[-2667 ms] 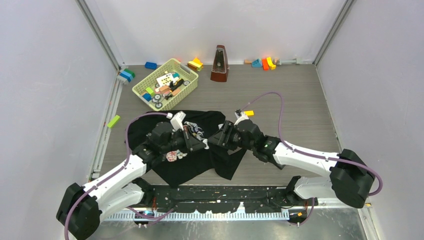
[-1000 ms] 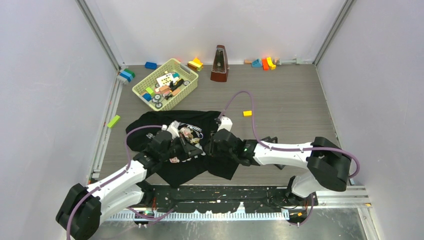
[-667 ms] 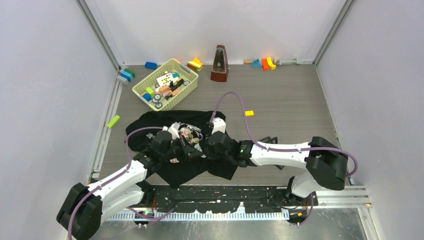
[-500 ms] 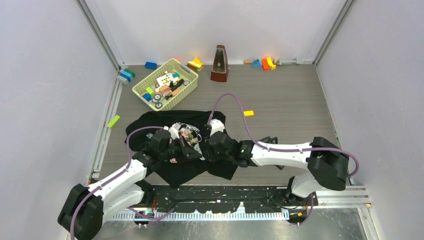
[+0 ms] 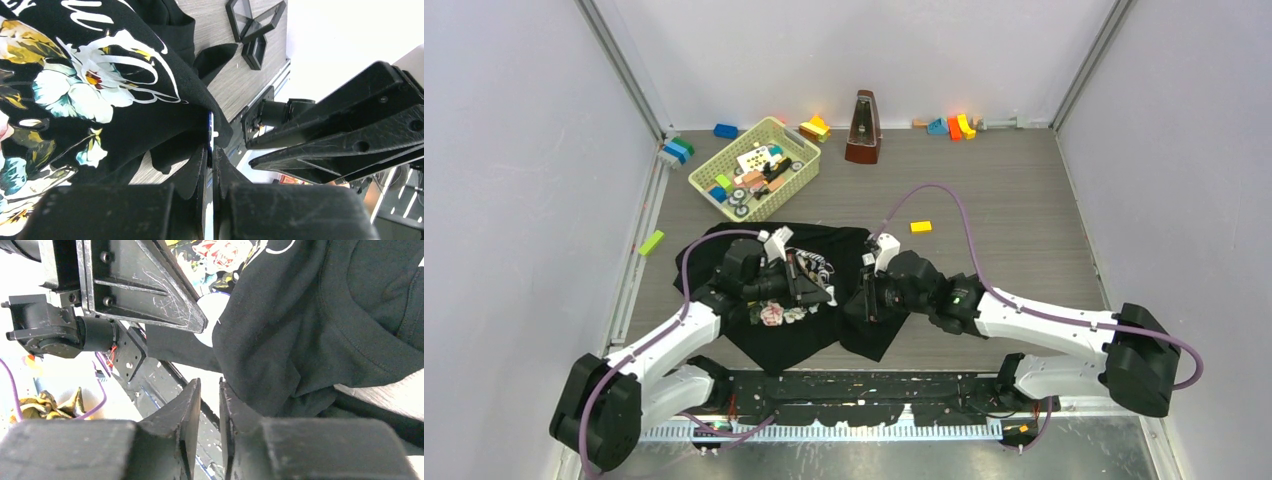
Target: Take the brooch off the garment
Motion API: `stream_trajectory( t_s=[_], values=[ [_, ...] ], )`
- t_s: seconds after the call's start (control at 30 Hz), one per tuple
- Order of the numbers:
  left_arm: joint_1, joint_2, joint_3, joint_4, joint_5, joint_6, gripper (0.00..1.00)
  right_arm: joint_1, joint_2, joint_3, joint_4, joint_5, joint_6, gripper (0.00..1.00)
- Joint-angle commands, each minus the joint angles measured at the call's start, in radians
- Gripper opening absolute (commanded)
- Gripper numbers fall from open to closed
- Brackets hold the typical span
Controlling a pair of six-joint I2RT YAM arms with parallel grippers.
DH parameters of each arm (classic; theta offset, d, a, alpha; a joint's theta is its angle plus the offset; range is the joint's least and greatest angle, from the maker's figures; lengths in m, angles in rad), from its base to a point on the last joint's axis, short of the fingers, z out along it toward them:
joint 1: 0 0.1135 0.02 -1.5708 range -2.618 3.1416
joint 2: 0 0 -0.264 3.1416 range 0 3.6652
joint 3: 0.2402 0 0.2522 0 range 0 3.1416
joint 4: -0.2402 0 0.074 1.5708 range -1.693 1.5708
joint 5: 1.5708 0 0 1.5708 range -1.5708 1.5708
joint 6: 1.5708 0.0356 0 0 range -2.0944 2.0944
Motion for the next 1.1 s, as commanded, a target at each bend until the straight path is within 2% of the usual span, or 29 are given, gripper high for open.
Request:
stream_trajectory(
  t_s=[0.0,0.07,0.13,0.2,0.33,0.53,0.63,0.73,0.83,1.07],
  values=[
    [0.003,0.007,0.031,0.093,0.114,0.041,0.00,0.004,-0.028,0.030,-0.025,0.014,-0.003,0.41],
    [0.003,-0.004,0.024,0.138,0.145,0.041,0.00,0.000,-0.027,0.033,-0.024,0.053,0.031,0.58],
    [0.003,-0.024,0.008,0.181,0.144,0.027,0.00,-0.020,-0.034,0.016,0.023,0.061,0.116,0.67],
    [0.003,-0.048,-0.012,0.221,0.127,0.006,0.00,-0.042,-0.058,-0.046,0.172,0.039,0.268,0.71],
    [0.003,-0.073,-0.041,0.317,0.114,-0.057,0.00,-0.065,-0.110,-0.192,0.414,0.095,0.450,0.72],
    [0.003,-0.077,-0.088,0.534,0.139,-0.161,0.00,-0.071,-0.093,-0.249,0.621,0.105,0.546,0.67],
    [0.003,-0.086,-0.098,0.571,0.150,-0.169,0.00,-0.071,-0.088,-0.269,0.707,0.104,0.576,0.62],
    [0.003,-0.095,-0.095,0.579,0.160,-0.170,0.00,-0.071,-0.089,-0.244,0.688,0.090,0.573,0.56],
    [0.003,-0.109,-0.093,0.576,0.158,-0.170,0.00,-0.071,-0.092,-0.231,0.660,0.085,0.568,0.45],
    [0.003,-0.126,-0.093,0.576,0.168,-0.159,0.00,-0.073,-0.104,-0.217,0.599,0.086,0.566,0.38]
  ],
)
